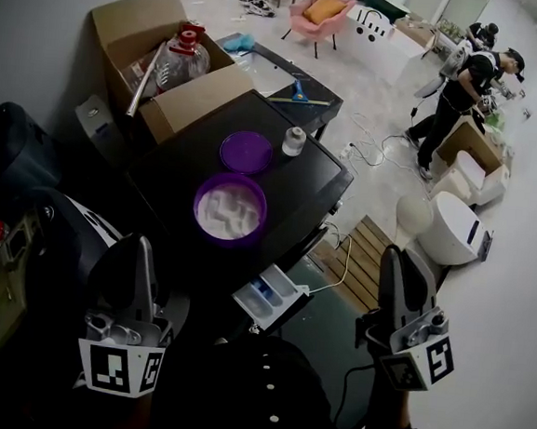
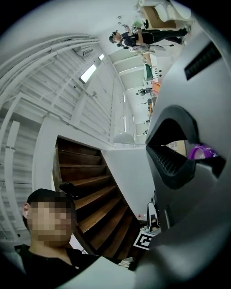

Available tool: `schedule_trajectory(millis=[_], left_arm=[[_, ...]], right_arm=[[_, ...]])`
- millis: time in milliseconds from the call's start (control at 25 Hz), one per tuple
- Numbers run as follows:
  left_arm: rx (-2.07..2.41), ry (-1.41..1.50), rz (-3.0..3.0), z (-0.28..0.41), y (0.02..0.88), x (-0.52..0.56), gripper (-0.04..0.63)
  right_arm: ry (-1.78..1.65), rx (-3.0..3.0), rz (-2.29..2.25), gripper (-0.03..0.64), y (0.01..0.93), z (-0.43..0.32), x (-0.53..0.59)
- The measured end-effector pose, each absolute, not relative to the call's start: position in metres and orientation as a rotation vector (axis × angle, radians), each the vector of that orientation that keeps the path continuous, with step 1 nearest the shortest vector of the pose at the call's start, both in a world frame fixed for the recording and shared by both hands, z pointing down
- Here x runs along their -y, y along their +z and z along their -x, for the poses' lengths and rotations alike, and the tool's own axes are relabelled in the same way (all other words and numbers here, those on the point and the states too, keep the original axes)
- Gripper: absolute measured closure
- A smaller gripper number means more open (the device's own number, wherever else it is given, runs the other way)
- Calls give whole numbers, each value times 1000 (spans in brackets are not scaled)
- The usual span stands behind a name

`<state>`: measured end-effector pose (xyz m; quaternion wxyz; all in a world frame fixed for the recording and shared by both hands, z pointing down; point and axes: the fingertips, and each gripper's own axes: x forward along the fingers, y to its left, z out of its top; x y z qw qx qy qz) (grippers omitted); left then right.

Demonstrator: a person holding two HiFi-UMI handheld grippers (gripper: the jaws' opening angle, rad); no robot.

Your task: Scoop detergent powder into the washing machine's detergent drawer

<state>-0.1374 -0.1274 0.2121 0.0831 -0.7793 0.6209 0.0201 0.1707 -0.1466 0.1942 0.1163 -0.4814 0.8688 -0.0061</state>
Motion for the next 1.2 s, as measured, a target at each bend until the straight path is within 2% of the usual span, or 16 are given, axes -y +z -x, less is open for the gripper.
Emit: schedule_trajectory(millis=[1200], left_arm=[[-1815, 57, 2367, 119, 219, 130, 588]], right_arm=[[55, -2613, 1476, 584, 220, -151, 154]])
